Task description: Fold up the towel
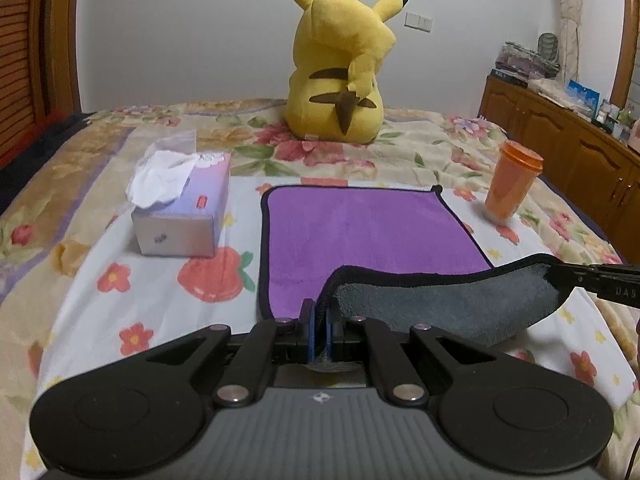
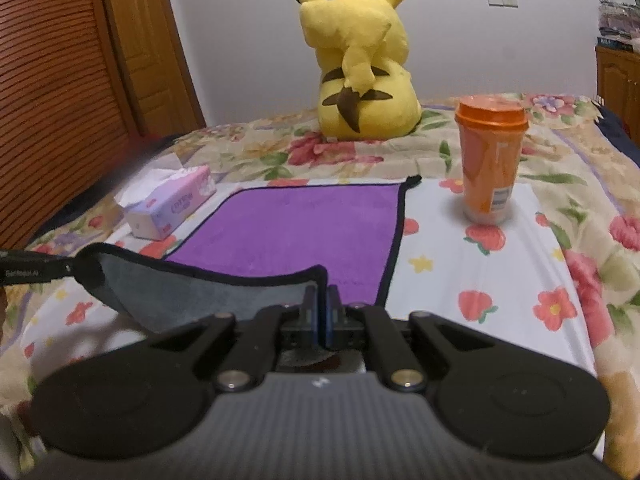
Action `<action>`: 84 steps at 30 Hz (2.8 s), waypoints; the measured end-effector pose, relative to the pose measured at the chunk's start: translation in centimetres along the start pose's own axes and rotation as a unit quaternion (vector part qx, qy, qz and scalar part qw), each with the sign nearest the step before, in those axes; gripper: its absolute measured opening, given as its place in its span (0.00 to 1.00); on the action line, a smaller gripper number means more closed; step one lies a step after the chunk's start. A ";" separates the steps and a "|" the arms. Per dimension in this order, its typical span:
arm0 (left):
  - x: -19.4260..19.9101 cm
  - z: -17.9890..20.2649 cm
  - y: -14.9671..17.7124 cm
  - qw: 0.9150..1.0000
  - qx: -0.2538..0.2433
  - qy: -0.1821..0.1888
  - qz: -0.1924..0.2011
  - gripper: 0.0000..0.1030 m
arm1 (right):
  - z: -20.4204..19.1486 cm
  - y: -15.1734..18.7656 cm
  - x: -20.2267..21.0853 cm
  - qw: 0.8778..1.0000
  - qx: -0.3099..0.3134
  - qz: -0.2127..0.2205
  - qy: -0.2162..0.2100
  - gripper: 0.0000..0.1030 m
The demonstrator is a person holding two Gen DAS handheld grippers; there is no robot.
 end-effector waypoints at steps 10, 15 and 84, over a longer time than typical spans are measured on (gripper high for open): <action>-0.9 -0.9 -2.4 1.000 -0.010 -0.001 0.008 0.06 | 0.3 -1.8 -1.0 1.000 0.010 0.028 0.005 0.04; -2.0 -1.5 -3.4 1.000 -0.020 -0.001 0.007 0.06 | 0.6 -2.6 -1.8 0.999 0.014 0.035 0.007 0.04; -20.2 -9.0 -11.9 0.998 -0.006 -0.063 -0.002 0.06 | 0.7 -7.9 -18.9 0.988 0.120 0.050 0.082 0.04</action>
Point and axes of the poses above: each gripper's, at about its wrist camera, not at the fingertips, and x roughly against the way its jaws point, z to its right, y to its underside, the point moved 6 cm from there along -x, roughly the way its jaws point, and after that the axes turned 14 degrees about y, right-handed, at the moved point
